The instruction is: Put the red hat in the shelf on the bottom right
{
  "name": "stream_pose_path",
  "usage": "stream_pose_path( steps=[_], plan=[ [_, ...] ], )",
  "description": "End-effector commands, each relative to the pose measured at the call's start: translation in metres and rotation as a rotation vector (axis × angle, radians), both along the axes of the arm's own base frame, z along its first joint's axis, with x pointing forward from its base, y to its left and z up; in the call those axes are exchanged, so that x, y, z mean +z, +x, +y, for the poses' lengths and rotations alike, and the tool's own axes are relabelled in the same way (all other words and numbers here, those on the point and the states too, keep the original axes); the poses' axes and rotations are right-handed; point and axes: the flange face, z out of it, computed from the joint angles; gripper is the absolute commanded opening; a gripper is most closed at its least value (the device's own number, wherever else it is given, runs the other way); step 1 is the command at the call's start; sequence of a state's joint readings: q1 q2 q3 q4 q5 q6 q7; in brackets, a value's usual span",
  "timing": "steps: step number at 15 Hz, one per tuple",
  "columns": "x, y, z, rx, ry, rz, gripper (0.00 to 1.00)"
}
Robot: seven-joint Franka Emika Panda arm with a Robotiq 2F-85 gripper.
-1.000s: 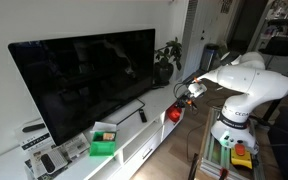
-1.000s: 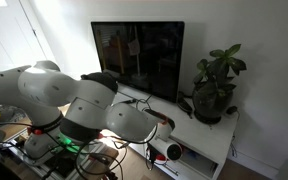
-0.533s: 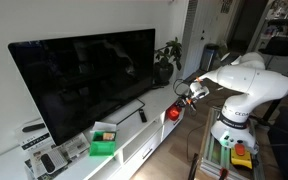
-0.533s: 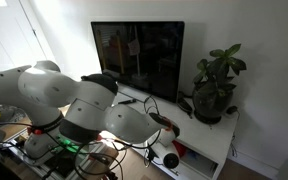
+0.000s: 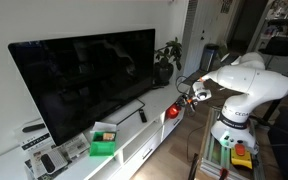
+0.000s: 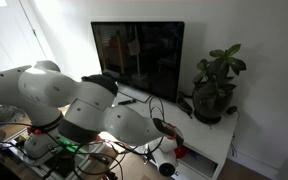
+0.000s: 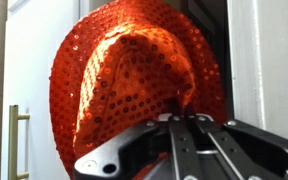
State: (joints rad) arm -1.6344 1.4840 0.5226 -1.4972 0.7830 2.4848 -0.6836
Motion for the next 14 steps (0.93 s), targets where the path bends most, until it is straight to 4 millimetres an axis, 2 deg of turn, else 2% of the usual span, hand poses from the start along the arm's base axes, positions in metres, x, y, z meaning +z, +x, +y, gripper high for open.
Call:
stream_pose_path(
  steps=[1,6,14],
  plan=[
    [0.0121,0.0124,-0.0127,-0.057,0.031,-0.113,0.01],
    [0.0105,0.0131,-0.0126,-0.053,0.012,-0.175,0.02],
    [0.0067,0.0163,-0.0134,-0.026,-0.019,-0.172,0.02]
  ],
)
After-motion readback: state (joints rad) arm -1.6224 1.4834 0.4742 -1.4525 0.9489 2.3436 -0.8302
